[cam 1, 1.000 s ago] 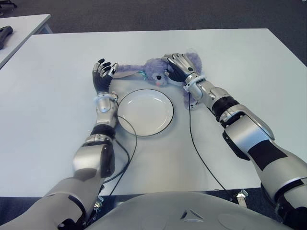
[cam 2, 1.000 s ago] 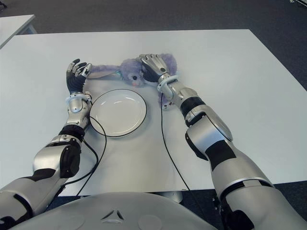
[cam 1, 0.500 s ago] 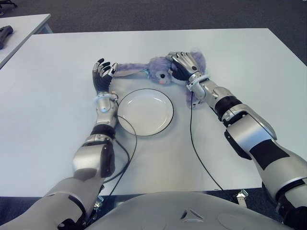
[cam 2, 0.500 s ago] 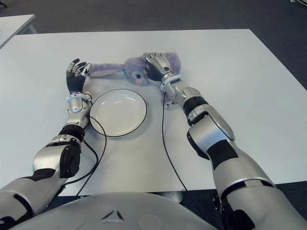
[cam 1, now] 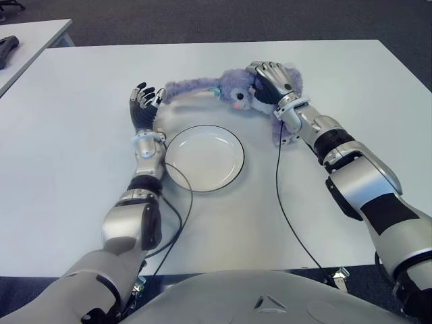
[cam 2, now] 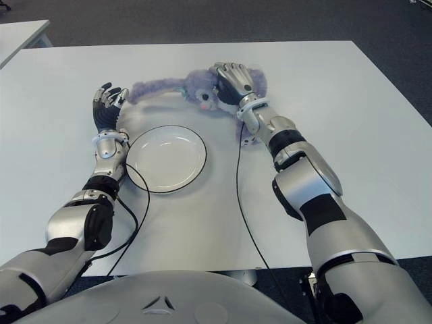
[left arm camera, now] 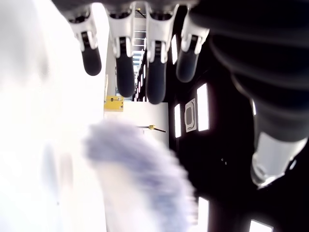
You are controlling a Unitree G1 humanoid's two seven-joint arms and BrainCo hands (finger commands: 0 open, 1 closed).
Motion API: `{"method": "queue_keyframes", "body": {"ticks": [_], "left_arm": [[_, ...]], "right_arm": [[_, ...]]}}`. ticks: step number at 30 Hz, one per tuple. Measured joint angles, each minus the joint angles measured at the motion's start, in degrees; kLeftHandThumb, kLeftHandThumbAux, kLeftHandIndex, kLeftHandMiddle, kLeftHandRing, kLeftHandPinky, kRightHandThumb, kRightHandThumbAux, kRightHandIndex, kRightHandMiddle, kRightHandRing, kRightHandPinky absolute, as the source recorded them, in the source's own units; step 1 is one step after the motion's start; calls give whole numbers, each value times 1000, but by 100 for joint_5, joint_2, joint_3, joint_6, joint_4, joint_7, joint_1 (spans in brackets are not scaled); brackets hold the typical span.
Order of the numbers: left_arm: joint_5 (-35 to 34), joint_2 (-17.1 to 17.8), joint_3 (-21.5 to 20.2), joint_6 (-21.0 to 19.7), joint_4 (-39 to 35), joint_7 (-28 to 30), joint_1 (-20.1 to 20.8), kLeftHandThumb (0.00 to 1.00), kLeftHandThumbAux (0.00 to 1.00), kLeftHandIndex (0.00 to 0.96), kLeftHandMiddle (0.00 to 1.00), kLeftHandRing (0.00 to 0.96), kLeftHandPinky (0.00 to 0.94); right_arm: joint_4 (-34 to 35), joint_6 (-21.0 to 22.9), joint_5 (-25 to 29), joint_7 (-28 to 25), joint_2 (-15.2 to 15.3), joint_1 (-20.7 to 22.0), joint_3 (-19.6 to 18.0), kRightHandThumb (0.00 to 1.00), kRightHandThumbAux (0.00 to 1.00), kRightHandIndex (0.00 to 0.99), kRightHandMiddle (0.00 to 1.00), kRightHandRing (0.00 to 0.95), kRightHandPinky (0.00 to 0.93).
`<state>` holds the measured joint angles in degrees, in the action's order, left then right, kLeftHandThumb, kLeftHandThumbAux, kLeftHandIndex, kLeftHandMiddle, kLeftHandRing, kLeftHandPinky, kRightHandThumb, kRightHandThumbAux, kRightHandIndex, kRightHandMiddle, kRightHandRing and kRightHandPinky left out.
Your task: Put the doll into the plate.
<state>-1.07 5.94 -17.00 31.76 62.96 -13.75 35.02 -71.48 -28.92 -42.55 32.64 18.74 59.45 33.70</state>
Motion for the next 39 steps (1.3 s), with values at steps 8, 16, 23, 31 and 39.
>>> {"method": "queue_keyframes", "body": {"ticks": [8,16,23,31,39], "left_arm": [[-1,2,-10,0,1,0,0,0,612,210,290,259,159],[0,3,-11,-1,1,0,0,0,626,220,298,266,173],[-2,2,-18,-3,1,0,0,0,633,229,309,279,190],[-2,2,-37,-3,1,0,0,0,630,230,319,291,194],[-2,0,-44,-5,1,0,1,0,636,233,322,292,191]], "right_arm": [[2,-124,4,72,162,46,-164,712,712,440,827,824,790],[5,-183,2,142,231,147,-272,711,712,440,826,821,790],[44,-185,2,178,267,259,-337,709,713,441,811,807,770],[131,-192,2,194,284,362,-366,709,714,440,808,802,769],[267,-298,-2,216,294,416,-378,707,714,440,814,807,783]]}}
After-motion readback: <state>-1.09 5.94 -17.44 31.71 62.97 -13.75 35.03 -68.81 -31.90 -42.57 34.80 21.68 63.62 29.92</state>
